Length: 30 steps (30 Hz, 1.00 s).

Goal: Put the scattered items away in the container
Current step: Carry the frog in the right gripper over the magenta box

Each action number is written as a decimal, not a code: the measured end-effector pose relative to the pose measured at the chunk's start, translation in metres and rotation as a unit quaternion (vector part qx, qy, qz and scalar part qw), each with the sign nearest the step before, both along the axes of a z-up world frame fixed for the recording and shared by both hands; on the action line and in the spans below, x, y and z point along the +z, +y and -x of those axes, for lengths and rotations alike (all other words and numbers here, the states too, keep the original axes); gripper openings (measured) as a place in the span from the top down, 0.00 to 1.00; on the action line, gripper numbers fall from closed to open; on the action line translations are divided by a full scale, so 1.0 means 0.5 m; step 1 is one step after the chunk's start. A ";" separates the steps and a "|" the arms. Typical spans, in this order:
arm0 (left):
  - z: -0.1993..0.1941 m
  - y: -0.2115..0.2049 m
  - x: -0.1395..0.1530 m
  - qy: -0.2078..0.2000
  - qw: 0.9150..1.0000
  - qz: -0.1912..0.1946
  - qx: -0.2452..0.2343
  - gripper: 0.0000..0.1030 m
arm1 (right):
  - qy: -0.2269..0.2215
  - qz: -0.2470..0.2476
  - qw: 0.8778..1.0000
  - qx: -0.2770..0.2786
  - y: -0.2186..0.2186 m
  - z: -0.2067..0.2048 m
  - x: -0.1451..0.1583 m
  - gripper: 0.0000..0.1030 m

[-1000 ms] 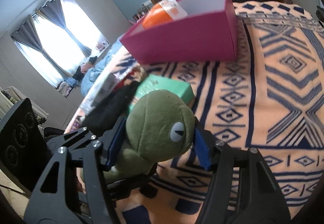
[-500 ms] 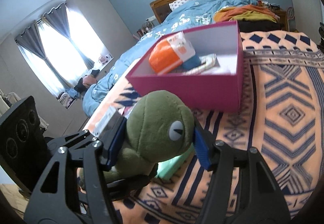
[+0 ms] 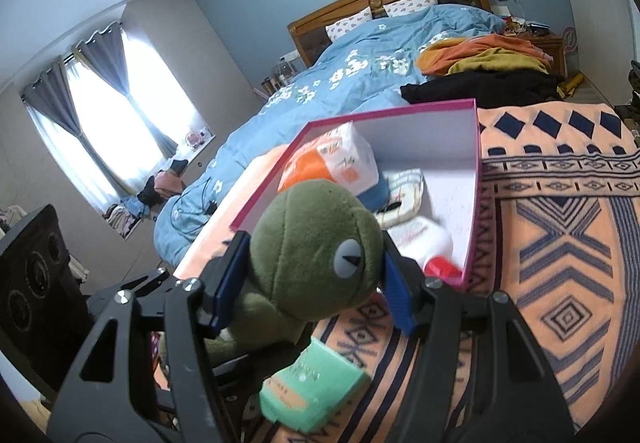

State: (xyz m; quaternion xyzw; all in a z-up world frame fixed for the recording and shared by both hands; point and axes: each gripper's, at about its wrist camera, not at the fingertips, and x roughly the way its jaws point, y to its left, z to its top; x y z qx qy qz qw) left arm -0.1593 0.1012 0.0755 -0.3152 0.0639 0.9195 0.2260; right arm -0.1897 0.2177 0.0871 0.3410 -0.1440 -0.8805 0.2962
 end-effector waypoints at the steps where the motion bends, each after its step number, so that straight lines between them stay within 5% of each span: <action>1: 0.011 0.000 0.001 0.001 1.000 0.001 0.003 0.47 | 0.001 -0.001 1.000 -0.003 -0.001 0.010 0.002 0.38; 14: 0.158 -0.003 -0.004 -0.022 0.999 -0.015 0.023 0.47 | -0.004 -0.041 0.998 -0.038 -0.015 0.141 0.006 0.38; 30: 0.281 0.020 -0.107 -0.081 0.995 0.016 0.056 0.47 | -0.037 -0.096 0.992 -0.069 -0.020 0.245 -0.068 0.38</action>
